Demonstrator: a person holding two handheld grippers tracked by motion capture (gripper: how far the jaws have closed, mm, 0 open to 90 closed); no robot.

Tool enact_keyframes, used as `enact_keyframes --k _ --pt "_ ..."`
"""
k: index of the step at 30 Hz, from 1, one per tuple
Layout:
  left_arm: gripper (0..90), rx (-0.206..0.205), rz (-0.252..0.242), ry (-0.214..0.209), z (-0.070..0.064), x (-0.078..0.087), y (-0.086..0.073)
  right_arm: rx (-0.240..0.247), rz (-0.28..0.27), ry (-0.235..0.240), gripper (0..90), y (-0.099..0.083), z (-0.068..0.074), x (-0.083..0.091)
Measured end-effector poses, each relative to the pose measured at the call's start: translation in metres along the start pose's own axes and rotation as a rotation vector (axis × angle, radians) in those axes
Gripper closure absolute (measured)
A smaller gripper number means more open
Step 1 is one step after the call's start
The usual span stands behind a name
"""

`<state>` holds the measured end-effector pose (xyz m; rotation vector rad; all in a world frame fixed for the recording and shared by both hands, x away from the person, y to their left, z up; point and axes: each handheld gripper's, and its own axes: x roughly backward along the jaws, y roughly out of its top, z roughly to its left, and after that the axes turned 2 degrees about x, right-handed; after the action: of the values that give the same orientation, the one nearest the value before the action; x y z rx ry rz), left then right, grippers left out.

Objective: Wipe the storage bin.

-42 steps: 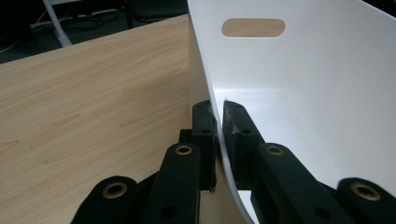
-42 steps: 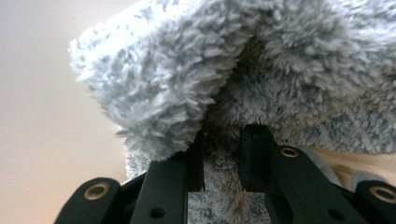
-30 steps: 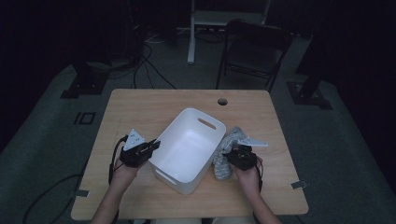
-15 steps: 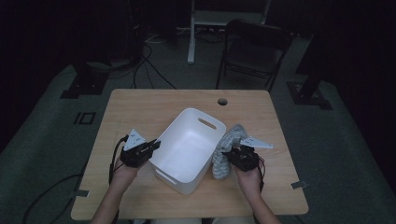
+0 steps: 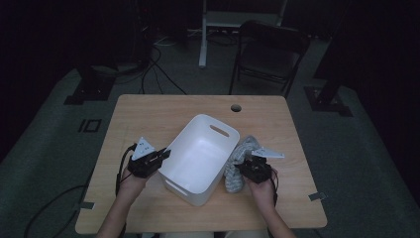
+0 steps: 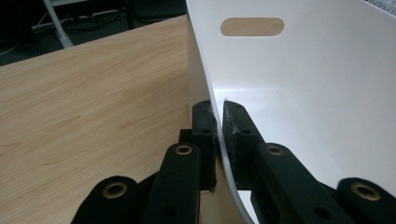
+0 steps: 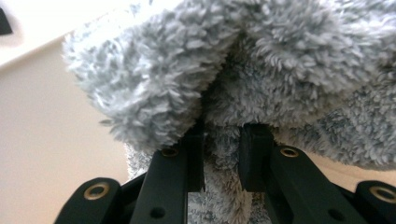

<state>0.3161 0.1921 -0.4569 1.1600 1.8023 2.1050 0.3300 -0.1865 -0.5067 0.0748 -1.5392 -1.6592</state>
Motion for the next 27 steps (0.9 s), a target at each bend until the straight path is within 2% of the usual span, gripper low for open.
enact_keyframes --k 12,17,19,24,25,27 --pt "83.4 0.004 0.001 -0.002 -0.001 -0.001 0.000 -0.005 0.058 -0.022 75.3 -0.012 -0.003 -0.015" --pt "83.0 0.005 0.001 0.003 -0.001 -0.001 0.000 -0.031 0.097 -0.012 75.3 -0.020 -0.007 -0.023" --pt "83.1 0.003 0.002 0.008 -0.001 -0.001 0.001 -0.016 0.108 -0.017 75.4 -0.017 -0.007 -0.022" --pt "83.1 0.007 0.000 0.015 -0.002 -0.001 0.000 0.005 0.079 -0.012 75.4 -0.009 -0.002 -0.012" --pt "83.1 0.003 0.002 0.017 -0.002 -0.001 0.001 0.014 0.046 0.001 75.4 -0.001 0.002 -0.002" --pt "83.2 0.002 0.004 0.020 -0.002 -0.001 0.001 0.017 0.017 0.022 75.3 0.006 0.005 0.006"
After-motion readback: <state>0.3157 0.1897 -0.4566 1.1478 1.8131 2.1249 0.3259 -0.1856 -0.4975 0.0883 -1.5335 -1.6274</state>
